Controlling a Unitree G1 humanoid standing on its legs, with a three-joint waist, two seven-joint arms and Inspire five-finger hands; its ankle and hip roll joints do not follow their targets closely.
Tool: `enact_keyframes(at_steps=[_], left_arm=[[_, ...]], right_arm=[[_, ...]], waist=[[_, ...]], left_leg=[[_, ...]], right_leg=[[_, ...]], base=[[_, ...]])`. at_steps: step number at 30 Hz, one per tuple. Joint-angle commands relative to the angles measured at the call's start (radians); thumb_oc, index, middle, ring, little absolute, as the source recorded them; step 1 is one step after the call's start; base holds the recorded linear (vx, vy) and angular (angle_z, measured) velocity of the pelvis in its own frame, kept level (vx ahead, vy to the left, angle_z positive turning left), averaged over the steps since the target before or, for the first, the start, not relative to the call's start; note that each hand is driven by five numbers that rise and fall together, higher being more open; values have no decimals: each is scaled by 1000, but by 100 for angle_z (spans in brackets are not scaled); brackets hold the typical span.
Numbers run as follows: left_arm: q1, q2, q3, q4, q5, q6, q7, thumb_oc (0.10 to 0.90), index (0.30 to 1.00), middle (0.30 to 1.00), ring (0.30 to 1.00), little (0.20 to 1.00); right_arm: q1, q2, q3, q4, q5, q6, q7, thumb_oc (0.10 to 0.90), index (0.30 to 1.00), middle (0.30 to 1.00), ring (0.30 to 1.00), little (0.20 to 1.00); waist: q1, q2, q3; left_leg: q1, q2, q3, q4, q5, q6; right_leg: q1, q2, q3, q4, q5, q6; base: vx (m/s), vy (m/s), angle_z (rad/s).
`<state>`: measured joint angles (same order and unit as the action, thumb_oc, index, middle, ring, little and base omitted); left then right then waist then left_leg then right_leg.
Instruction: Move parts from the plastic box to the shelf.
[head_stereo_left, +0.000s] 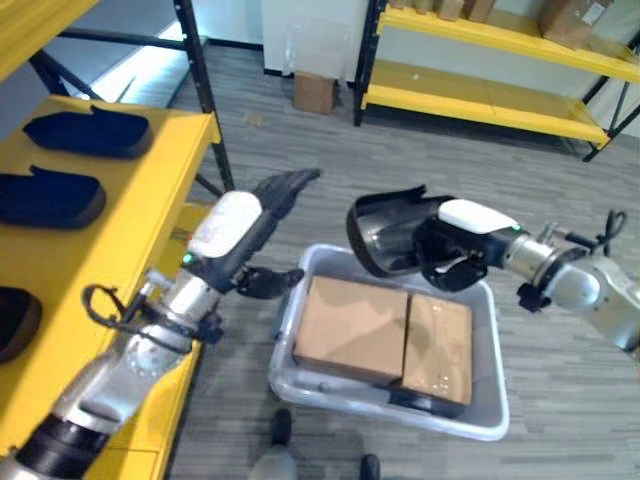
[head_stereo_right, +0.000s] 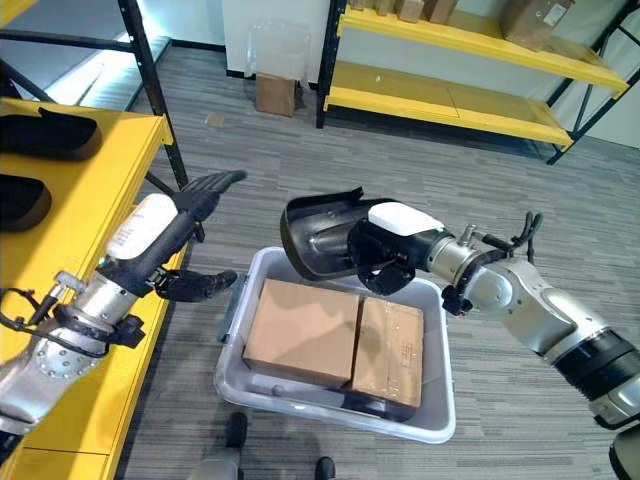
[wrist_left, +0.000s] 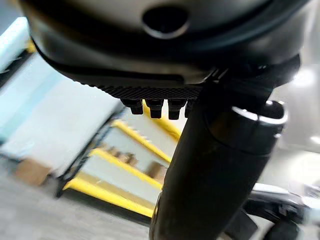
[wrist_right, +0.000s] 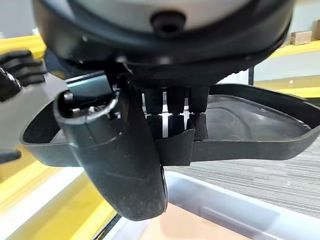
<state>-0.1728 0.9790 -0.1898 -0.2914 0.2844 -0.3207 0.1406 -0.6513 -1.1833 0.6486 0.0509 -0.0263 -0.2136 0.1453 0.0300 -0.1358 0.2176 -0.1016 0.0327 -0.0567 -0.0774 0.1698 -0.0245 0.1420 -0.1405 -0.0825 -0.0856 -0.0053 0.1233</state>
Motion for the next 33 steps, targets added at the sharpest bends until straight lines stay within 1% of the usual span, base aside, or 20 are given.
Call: enact_keyframes(at_steps=[1,5,7,9,10,12,13,16,17,19,20,24,29,33], left_arm=[[-62,-14,-57,-27,51,-85,69,900,1000,1000,1000,1000],[-105,25,-91,-50,122,-95,82,900,1000,1000,1000,1000],[-121,36,-105,-54,135,-99,80,900,1000,1000,1000,1000],[-145,49,-128,-63,157,-104,84,900,1000,1000,1000,1000],[-173,58,-155,-68,180,-105,88,900,1000,1000,1000,1000],[-218,62,-197,-74,199,-111,88,900,1000,1000,1000,1000],[-222,62,-200,-71,200,-111,89,900,1000,1000,1000,1000],[-312,58,-276,-71,241,-116,99,900,1000,1000,1000,1000],[-326,56,-287,-73,252,-116,100,900,1000,1000,1000,1000],[-357,52,-310,-65,275,-113,111,900,1000,1000,1000,1000],[-379,40,-332,-36,302,-102,121,900,1000,1000,1000,1000],[-391,34,-343,-9,321,-93,129,900,1000,1000,1000,1000],[-411,14,-367,53,364,-77,136,900,1000,1000,1000,1000],[-397,17,-357,77,381,-68,140,900,1000,1000,1000,1000]], right_arm=[[-160,11,38,43,73,-36,-60,400,300,300,300,300],[-186,20,61,35,65,-41,-61,400,300,300,300,300],[-192,22,65,32,61,-43,-62,400,300,300,300,300],[-203,31,73,30,59,-45,-64,400,300,300,300,300],[-222,40,88,28,52,-44,-65,400,300,300,300,300],[-244,55,103,29,51,-44,-67,400,300,300,300,300],[-245,55,104,31,51,-44,-68,400,300,300,300,300],[-268,81,120,38,44,-44,-72,400,300,300,300,300],[-272,87,123,37,43,-45,-74,400,300,300,300,300],[-279,100,127,38,41,-44,-74,400,300,300,300,300],[-293,123,131,44,35,-44,-80,400,300,300,300,300],[-296,137,129,49,30,-41,-83,400,300,300,300,300],[-309,175,128,63,27,-36,-86,400,300,300,300,300],[-307,176,122,63,25,-35,-88,400,300,300,300,300]], waist=[[4,12,-197],[-1,11,-197],[-1,11,-196],[-3,11,-198],[-7,10,-198],[-9,9,-198],[-9,9,-198],[-15,9,-196],[-18,10,-196],[-21,10,-194],[-23,12,-193],[-23,12,-192],[-29,15,-197],[-31,15,-199]], left_leg=[[77,99,41,-10,-85,-51],[80,101,44,-10,-87,-51],[82,101,44,-10,-87,-51],[83,102,45,-10,-89,-51],[85,103,48,-10,-90,-51],[86,104,50,-10,-91,-51],[86,104,50,-10,-91,-51],[91,104,53,-10,-93,-50],[92,105,54,-10,-93,-50],[94,107,57,-10,-94,-51],[97,107,61,-10,-95,-50],[100,107,64,-10,-97,-49],[106,106,71,-10,-102,-47],[110,105,73,-10,-103,-47]], right_leg=[[-60,-16,16,73,31,22],[-58,-15,19,71,29,22],[-57,-15,20,70,29,22],[-56,-15,20,69,28,21],[-55,-14,21,67,28,22],[-55,-14,24,67,27,21],[-55,-14,24,67,27,21],[-53,-11,28,67,25,20],[-53,-11,29,68,24,19],[-54,-10,31,70,23,19],[-54,-10,39,68,24,18],[-54,-10,42,67,24,18],[-51,-11,48,65,23,16],[-49,-11,51,64,22,16]], base=[[0,0,0],[0,0,0],[0,0,0],[0,0,0],[0,0,0],[0,0,0],[0,0,0],[0,0,0],[0,0,0],[0,0,0],[6,4,-4],[5,3,-11],[11,3,-3],[0,0,0]])
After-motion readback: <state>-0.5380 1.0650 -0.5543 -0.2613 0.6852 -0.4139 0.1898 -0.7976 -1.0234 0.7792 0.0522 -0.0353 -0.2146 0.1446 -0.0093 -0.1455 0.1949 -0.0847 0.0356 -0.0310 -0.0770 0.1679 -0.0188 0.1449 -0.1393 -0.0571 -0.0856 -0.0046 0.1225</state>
